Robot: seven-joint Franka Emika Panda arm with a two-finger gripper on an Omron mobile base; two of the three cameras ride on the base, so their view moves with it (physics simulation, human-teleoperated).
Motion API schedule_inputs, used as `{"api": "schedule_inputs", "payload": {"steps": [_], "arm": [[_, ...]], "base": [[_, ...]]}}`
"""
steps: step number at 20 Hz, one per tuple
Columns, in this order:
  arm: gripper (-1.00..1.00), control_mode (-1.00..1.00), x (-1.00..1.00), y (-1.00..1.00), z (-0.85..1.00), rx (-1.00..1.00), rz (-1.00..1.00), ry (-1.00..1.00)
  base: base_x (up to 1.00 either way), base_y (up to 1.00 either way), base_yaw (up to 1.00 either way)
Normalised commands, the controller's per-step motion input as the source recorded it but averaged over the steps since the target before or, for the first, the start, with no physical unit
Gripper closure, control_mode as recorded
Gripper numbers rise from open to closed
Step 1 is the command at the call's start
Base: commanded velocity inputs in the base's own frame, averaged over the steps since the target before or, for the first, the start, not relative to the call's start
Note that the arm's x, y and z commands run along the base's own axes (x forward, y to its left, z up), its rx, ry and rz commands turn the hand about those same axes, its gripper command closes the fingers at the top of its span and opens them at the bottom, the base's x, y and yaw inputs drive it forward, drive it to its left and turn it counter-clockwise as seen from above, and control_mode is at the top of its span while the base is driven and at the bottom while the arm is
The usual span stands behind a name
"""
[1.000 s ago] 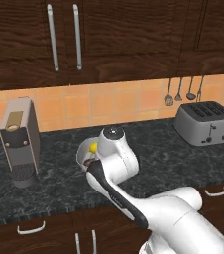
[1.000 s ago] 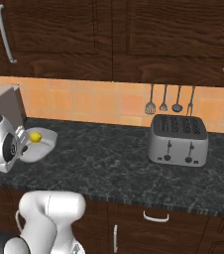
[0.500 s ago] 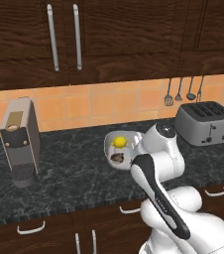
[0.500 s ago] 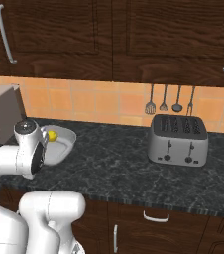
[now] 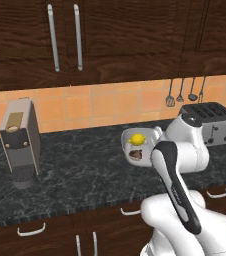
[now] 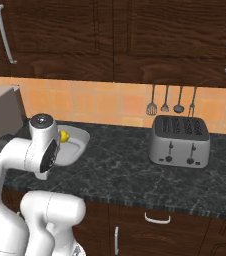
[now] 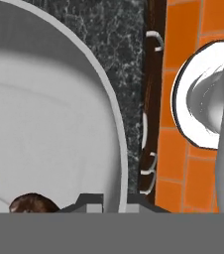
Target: Take the meat container that has the shrimp and place it on the second highest rack of the freezer. Then take the vegetable container that has the mushroom and lemon and place it on the highest rack of the freezer.
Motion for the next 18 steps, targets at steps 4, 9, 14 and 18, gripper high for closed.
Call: {"api": "schedule_inputs", "payload": {"steps": [4,9,14,18], "arm": [[1.0,-1.0,0.0,-0.15,0.0,-0.06,0.0,0.0],[1.0,-1.0,0.0,-0.09,0.04,-0.11,0.0,0.0],[1.0,-1.0,0.0,-0.06,0.2,-0.05,0.03,0.0],[1.0,-1.0,0.0,-0.24,0.21,0.0,0.3,0.0]], "base": [[0.0,0.0,0.0],[0.0,0.0,0.0],[0.0,0.0,0.0],[0.0,0.0,0.0]]}}
